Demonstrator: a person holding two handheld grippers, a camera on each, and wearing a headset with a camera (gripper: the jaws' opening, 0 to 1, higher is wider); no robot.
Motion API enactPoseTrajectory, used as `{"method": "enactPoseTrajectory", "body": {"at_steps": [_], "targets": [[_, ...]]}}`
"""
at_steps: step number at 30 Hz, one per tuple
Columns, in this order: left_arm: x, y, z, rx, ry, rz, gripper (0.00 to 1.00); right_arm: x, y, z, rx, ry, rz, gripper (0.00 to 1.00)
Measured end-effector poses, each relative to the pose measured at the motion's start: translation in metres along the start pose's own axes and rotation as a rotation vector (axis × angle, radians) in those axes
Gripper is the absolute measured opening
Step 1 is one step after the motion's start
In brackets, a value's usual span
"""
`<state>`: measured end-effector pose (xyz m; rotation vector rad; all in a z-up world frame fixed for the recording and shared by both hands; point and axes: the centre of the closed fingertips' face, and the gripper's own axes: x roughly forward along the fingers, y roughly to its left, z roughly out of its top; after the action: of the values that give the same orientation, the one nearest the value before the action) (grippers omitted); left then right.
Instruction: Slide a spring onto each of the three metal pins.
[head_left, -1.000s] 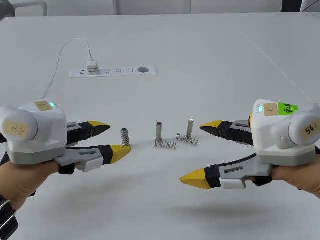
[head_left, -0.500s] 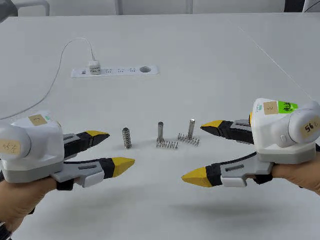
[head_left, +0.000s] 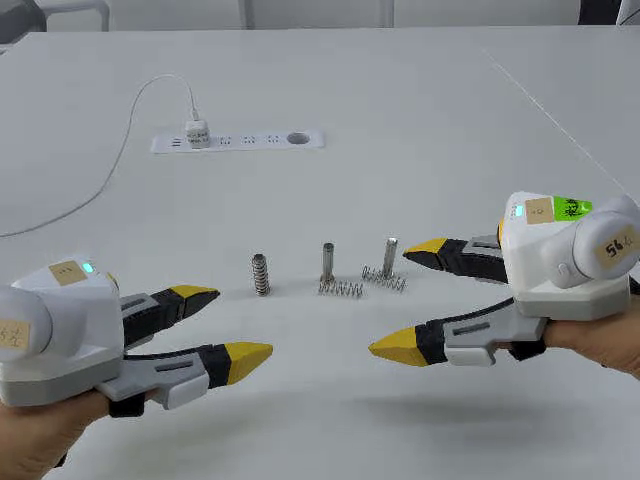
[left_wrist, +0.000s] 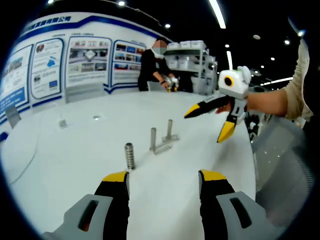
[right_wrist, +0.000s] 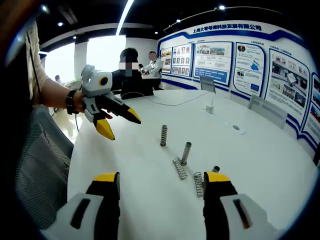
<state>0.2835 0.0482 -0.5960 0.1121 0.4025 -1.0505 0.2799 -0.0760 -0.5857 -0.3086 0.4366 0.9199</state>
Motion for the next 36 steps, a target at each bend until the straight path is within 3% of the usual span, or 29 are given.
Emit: {"method": "enactPoseTrajectory", "body": {"at_steps": [14, 24, 36], "targets": [[-0.011, -0.005, -0.008, -0.03, -0.004, 0.016, 0.56, 0.017, -0.015, -0.004, -0.006, 0.031, 0.005, 0.53], [-0.013, -0.009, -0.01, -0.039, -0.008, 0.022, 0.56, 0.035, -0.032, -0.016, 0.003, 0.063, -0.027, 0.31], [-0.014, -0.011, -0.012, -0.037, 0.001, 0.017, 0.54, 0.054, -0.038, -0.023, 0.007, 0.096, -0.016, 0.24]]}}
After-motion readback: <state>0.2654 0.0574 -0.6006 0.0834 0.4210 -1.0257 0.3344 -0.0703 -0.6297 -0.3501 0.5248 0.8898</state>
